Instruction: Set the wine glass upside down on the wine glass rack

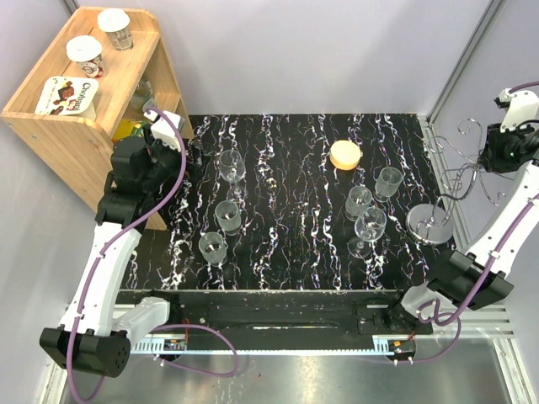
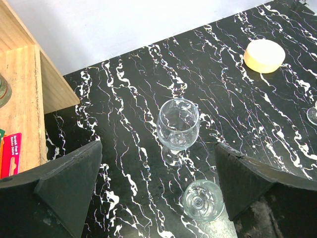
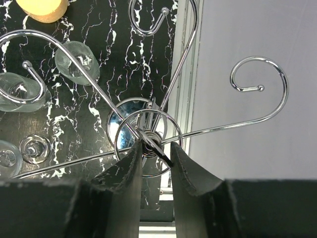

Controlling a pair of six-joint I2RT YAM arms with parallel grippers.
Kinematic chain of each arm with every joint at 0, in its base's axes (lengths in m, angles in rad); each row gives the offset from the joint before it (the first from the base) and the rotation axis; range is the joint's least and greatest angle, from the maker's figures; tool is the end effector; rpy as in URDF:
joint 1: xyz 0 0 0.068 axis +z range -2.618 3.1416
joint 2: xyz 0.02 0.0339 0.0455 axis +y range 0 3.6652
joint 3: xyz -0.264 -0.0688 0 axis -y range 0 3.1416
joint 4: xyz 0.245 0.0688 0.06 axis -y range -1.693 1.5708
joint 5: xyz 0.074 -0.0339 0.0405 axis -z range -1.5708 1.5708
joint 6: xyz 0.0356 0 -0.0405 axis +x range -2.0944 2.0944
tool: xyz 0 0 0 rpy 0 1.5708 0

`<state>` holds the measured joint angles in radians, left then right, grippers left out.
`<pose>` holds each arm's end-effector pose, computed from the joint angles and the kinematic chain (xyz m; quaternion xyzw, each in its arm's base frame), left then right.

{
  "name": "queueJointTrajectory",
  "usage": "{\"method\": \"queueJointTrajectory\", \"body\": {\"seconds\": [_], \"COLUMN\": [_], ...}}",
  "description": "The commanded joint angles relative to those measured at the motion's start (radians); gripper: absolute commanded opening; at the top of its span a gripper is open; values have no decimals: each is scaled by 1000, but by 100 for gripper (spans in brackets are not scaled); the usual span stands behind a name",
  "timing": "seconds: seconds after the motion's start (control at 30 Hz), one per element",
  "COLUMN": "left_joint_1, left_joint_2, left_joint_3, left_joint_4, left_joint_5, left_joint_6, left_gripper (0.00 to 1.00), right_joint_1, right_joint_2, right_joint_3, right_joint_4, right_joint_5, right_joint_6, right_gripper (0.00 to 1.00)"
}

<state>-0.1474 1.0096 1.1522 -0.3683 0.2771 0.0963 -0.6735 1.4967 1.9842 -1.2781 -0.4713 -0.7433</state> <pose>0.2152 -0.0418 0.4070 0.1796 0.7585 -0.1238 0.6140 0.2158 -0.1515 0.4694 -0.1201 0.8957 -0.0766 0.4213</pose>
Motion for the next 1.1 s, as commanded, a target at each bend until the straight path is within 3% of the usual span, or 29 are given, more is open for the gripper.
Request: {"method": "queueJointTrajectory", "body": {"seconds": [0.0, 0.17, 0.33, 0.63, 1.07], "left_joint_1": [-4, -4, -17, -49, -78], "left_joint_2": [-22, -8, 49, 64, 72], "left_joint_3": [30, 55, 133, 136, 133], "left_joint_4": [29, 8, -60, -38, -32], "left_joint_5": [-12, 26, 184, 186, 178], "left_joint_6": [2, 6, 17, 2, -1], "left_gripper": [99, 99, 99, 99, 99], "right_joint_1": [0, 0, 0, 0, 0], "right_joint_2": [-38, -76, -99, -151, -109], "right_joint_3": [39, 39, 59, -50, -102], "right_joint_4": [56, 72, 75, 149, 177], "right_joint_5": [65, 98, 98, 134, 100], "right_joint_6": [68, 137, 199, 219, 203], "right_gripper": [0, 0, 0, 1, 42]}}
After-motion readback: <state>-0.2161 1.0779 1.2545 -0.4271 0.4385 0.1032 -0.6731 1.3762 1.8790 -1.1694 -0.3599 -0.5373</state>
